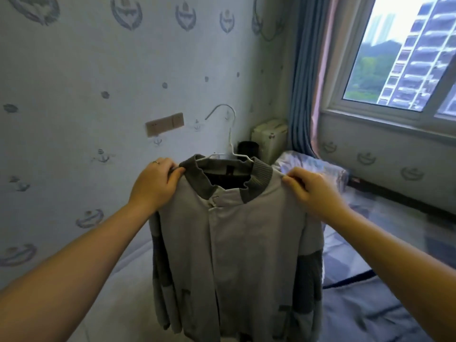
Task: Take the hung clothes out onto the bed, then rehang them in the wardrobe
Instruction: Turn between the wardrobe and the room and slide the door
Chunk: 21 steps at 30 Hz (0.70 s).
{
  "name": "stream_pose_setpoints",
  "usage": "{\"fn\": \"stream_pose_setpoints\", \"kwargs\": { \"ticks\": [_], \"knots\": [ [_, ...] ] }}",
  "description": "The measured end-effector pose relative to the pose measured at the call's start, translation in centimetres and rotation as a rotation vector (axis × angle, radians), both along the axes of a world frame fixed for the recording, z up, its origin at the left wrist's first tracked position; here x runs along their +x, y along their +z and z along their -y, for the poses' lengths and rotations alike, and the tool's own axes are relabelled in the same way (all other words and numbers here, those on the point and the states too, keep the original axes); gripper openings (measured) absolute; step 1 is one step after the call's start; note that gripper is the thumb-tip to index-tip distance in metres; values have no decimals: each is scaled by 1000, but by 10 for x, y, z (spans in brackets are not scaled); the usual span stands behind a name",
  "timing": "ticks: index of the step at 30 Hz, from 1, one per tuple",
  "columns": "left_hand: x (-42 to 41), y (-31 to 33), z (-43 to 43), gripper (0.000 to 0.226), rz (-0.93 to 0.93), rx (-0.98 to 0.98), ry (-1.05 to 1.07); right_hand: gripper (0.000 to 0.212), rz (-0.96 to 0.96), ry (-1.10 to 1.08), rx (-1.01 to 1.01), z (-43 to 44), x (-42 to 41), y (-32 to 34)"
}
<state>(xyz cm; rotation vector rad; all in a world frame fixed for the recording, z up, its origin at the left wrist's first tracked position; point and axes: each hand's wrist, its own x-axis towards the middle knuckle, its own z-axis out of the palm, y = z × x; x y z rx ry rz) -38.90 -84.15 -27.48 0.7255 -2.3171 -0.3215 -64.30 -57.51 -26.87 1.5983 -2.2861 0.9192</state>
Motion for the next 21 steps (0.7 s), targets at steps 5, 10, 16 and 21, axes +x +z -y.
{"fn": "stream_pose_setpoints", "kwargs": {
  "ticks": [5,10,16,21],
  "knots": [
    [-52,-50,51,26,64,47,-152,21,139,-185,86,13,-6,-58],
    [-108,-85,79,24,136,64,-253,17,268,-309,143,19,-22,-99],
    [-198,-104,97,19,199,61,-344,17,389,-425,132,21,-73,-135],
    [-293,-110,109,16,234,40,-375,14,439,-474,108,29,-143,-147]
  ]
}}
